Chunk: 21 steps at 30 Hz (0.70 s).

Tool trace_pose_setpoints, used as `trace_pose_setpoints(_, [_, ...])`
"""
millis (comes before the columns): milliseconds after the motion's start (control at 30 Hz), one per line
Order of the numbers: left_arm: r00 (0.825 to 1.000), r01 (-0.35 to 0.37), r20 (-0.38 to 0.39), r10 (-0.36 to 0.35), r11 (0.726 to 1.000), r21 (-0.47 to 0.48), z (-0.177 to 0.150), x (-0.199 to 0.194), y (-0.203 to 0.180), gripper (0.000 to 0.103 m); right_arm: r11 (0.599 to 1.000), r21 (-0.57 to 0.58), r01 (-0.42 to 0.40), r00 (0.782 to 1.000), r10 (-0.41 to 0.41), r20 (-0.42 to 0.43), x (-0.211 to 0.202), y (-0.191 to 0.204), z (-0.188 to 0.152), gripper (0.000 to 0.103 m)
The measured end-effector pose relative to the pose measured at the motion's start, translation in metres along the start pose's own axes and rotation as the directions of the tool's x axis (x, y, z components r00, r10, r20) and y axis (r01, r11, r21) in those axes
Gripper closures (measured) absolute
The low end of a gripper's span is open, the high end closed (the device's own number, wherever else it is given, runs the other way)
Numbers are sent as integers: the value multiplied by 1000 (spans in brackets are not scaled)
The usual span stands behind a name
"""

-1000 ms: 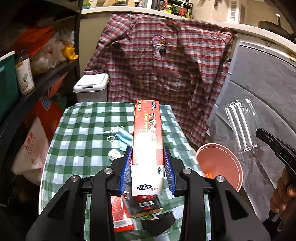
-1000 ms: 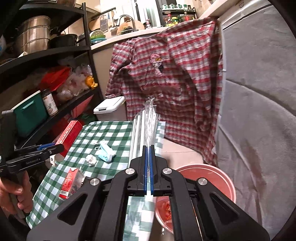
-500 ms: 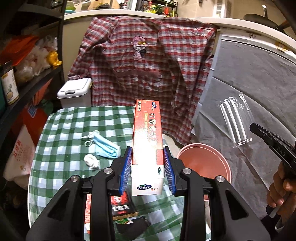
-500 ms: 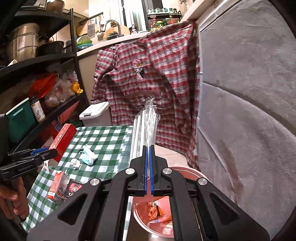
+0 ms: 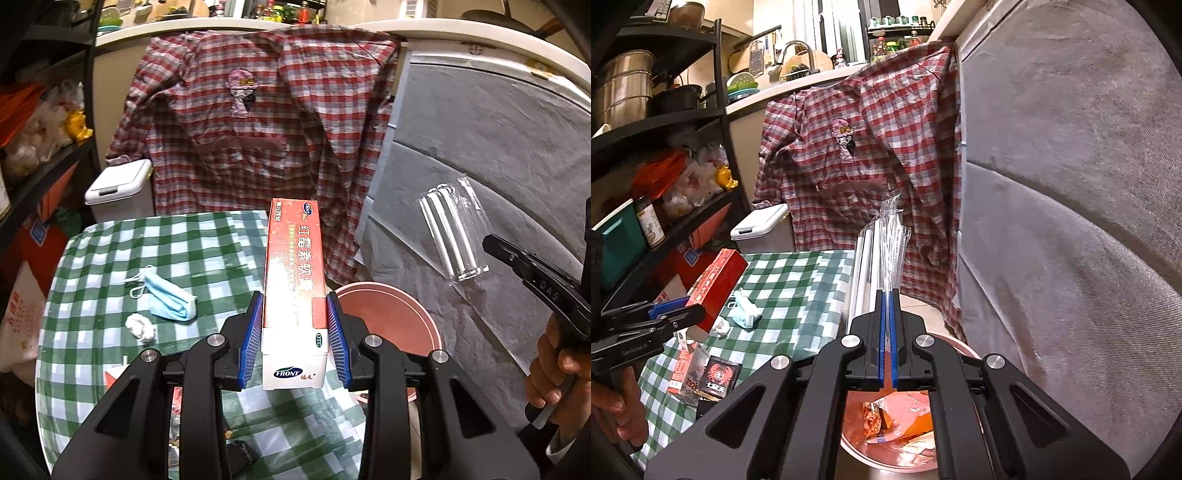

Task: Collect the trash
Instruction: 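Carry the straws with the right tool over the pink bucket while the left tool carries the box there, then open the left tool to drop the box into the bucket while the right tool releases the straws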

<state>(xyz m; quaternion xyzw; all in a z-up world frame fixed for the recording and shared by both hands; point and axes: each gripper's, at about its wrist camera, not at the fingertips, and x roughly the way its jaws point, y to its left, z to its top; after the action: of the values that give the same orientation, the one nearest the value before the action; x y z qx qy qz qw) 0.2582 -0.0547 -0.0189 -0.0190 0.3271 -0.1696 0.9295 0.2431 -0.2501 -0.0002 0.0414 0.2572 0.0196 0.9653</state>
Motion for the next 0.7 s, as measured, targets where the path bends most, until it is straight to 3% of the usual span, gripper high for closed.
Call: trace_pose_setpoints(700, [996,82,-54,-76,991,109,-12,43,-55,69,998,9,58,998,-57,-34,8,-20,-4,101])
